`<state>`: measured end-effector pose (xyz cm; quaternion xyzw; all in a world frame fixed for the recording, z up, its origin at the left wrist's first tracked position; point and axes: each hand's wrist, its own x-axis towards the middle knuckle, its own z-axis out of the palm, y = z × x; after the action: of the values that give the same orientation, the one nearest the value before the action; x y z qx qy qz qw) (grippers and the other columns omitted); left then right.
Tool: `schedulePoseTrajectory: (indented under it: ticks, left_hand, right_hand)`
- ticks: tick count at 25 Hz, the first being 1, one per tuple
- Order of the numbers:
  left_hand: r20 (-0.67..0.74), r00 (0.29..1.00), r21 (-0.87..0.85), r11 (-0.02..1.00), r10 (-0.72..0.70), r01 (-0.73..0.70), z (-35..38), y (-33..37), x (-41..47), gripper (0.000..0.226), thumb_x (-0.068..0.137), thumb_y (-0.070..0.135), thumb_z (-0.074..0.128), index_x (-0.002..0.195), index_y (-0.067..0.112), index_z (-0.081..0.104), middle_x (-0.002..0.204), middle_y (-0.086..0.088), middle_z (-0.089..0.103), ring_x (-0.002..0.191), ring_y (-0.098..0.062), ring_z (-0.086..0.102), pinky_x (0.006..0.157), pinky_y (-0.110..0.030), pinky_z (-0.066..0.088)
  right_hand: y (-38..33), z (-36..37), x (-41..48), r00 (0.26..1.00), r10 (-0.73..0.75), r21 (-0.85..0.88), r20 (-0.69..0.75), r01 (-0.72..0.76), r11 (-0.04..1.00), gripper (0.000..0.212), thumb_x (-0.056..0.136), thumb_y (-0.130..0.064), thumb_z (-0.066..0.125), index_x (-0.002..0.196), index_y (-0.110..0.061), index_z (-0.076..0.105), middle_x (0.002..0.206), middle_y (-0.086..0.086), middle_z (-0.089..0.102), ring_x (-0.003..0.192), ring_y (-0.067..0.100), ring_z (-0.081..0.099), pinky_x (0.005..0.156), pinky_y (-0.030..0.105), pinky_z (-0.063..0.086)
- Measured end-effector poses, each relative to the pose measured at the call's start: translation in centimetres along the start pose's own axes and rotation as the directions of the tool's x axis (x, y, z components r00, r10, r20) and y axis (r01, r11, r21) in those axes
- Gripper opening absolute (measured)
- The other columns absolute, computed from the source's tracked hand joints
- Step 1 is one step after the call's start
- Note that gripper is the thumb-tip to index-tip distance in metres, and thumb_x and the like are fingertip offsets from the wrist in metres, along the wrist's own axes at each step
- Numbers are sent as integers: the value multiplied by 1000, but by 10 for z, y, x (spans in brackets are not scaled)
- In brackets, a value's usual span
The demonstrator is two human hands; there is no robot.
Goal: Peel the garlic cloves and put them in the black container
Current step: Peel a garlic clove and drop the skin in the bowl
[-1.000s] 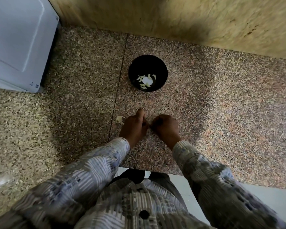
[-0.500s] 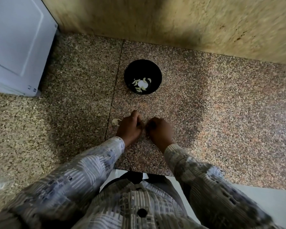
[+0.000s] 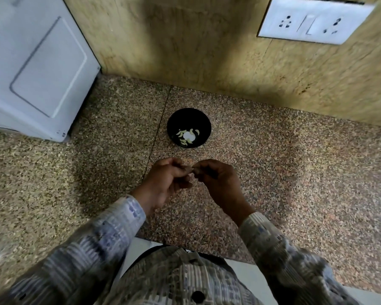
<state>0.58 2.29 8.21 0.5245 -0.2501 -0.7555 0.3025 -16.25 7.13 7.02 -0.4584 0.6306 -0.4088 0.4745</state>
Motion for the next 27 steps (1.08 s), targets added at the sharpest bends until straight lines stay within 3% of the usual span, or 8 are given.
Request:
schedulePoseTrajectory:
  ticks: [2,5,11,14,18,19,23,27]
  left_hand:
    - [55,998,-149,989,-11,19,9,13,-14,21,88,-5,67,98,10,56,82,-12,67,69,-21,68,64,-37,62]
    - [70,986,-181,974,151,-136,31,23,-39,20,82,2,71,89,14,58,81,-7,69,71,-17,69,69,-36,62]
    - [-74,864,48,867,498,-496,72,28,-84,19,90,-3,70,88,13,61,89,-13,74,81,-23,73,77,-39,62]
    - [-70,726,335,702,684,-628,87,25,-101,15,90,3,74,95,18,76,92,-4,78,89,-21,76,80,-38,62]
    - [56,499,681,332,865,-653,86,22,-116,15,89,9,78,99,19,81,94,11,75,89,-7,72,76,-21,55]
    - [55,483,692,316,874,-650,86,20,-119,14,88,10,79,97,20,82,93,10,75,88,-10,72,75,-24,56]
    - [-34,565,577,477,824,-663,92,13,-131,13,90,8,76,94,20,80,89,3,77,84,-22,72,79,-48,60]
    - [-28,534,577,450,845,-682,96,6,-143,14,89,6,77,97,17,80,93,3,78,88,-23,74,84,-50,60]
  right_hand:
    - [-17,-10,1,999,-37,123,17,34,992,16,92,-4,74,95,-19,78,90,9,77,81,20,71,78,39,61]
    - [-41,-25,-2,986,-7,473,164,-73,878,15,93,-4,70,106,2,73,103,26,73,95,33,68,90,49,57]
    - [-78,-47,-23,967,-52,670,248,-132,731,22,89,-5,67,107,7,70,103,23,71,99,37,67,98,52,54]
    - [-88,-60,-34,956,-73,667,283,-141,731,13,86,-7,68,93,-7,79,95,14,76,94,29,72,89,42,60]
    - [-93,-75,-44,938,-44,575,343,-173,800,13,86,-10,71,96,-7,79,96,13,77,86,22,71,81,36,60]
    - [-95,-78,-46,931,-36,561,363,-187,807,15,88,-8,71,100,-3,77,97,15,76,85,22,70,80,35,61]
    - [-107,-88,-54,903,-19,507,428,-223,833,25,95,-4,66,113,13,69,97,23,73,85,23,71,78,33,61]
    - [-114,-89,-65,934,-72,438,350,-95,894,15,95,-1,65,104,10,73,92,25,73,80,22,71,73,32,62]
